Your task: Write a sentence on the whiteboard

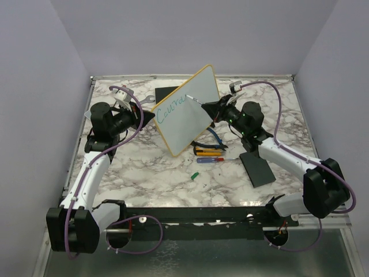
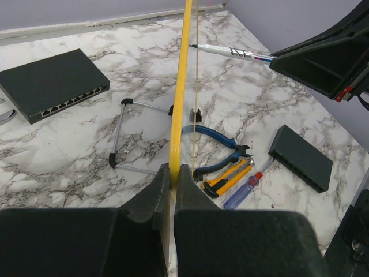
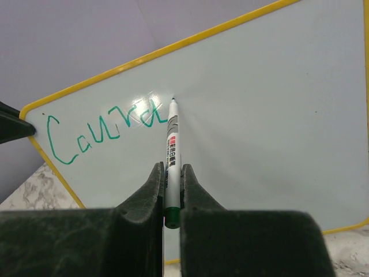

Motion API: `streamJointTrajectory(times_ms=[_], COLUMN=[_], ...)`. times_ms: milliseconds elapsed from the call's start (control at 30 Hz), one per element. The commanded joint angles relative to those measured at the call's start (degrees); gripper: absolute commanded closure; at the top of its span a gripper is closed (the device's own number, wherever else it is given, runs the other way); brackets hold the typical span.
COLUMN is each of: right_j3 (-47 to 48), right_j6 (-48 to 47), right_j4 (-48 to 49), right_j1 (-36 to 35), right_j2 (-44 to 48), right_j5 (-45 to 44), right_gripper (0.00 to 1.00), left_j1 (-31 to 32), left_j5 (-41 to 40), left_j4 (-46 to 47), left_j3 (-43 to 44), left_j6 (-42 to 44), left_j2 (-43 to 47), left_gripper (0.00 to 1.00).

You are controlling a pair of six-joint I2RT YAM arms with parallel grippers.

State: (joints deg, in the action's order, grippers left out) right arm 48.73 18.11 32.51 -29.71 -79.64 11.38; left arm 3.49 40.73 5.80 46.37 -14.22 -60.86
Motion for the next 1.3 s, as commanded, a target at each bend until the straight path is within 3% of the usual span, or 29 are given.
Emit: streamJointTrajectory(times_ms=[0,433,1267], right_j3=[2.08,-0.54,0.63], right_j6=[-1.21,-1.91,-2.35], right_j4=[0.5,-1.08,-2.6], right_j1=[-0.13,-0.17,-0.15], right_j2=[-1.08,-0.92,-0.95], right_j5=[1.26,4.29,-2.86], right_gripper=[0.99,0.99,0.99], left_j1=[-0.12,-0.06,-0.13], left_j5=[1.11,1.11,1.18], left_j4=[1.38,1.33,1.35], left_j3=[-0.41,-0.43,-0.42], left_j6=[1.34,1.37,1.31], left_j2=[1.36,1.27,1.18], left_gripper=[1.0,1.0,1.0])
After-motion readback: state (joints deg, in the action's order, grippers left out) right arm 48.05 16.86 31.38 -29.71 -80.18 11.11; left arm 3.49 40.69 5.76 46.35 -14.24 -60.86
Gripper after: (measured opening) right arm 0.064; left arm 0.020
